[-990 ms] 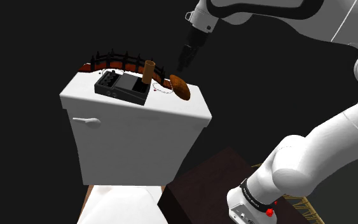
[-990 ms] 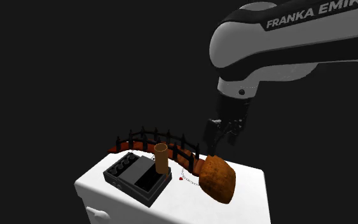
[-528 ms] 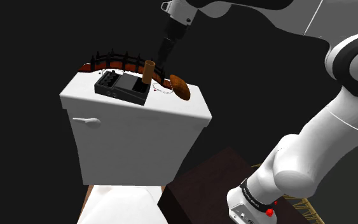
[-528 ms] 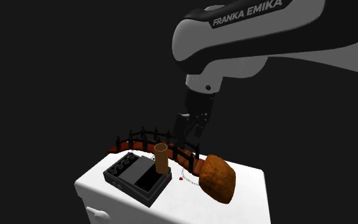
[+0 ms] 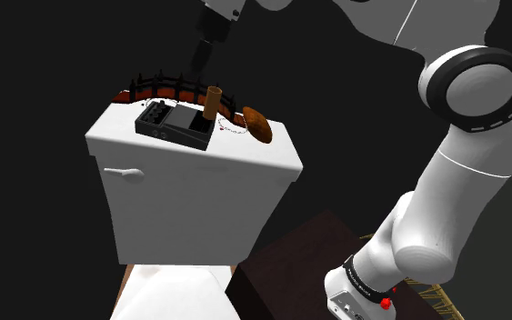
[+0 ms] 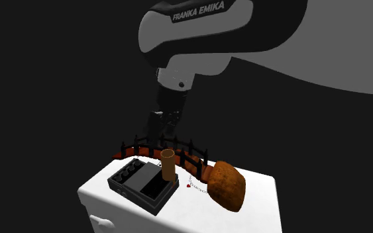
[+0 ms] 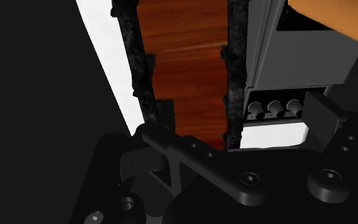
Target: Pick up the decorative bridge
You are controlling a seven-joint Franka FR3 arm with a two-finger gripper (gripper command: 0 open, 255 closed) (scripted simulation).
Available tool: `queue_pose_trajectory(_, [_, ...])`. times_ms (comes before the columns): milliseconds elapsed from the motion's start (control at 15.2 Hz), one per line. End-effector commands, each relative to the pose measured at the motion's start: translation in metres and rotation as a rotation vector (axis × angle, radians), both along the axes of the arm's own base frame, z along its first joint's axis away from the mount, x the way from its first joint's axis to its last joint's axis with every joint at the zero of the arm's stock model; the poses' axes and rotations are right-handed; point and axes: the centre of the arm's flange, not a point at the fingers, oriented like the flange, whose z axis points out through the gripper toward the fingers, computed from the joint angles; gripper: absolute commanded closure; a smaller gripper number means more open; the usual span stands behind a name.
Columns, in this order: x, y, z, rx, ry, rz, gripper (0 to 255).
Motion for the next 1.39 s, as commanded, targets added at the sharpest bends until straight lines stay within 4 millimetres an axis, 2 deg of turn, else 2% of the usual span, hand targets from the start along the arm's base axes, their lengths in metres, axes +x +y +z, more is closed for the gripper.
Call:
queue_pose_trajectory(0, [0.003, 0.015, 0.005, 0.012, -0.006, 0.040, 0])
queue_pose_trajectory(462, [0.003, 0.015, -0.035, 0.012, -0.006, 0.040, 0])
queue_pose_trajectory(594, [0.003, 0.015, -0.035, 0.012, -0.006, 0.040, 0])
queue_pose_trajectory(660, [0.003, 0.015, -0.035, 0.012, -0.006, 0.040, 255])
queue_pose_trajectory(1254, [0.003, 0.015, -0.035, 0.012, -0.006, 0.040, 255])
queue_pose_trajectory(1320, [0.003, 0.015, -0.030, 0.012, -0.006, 0.040, 255])
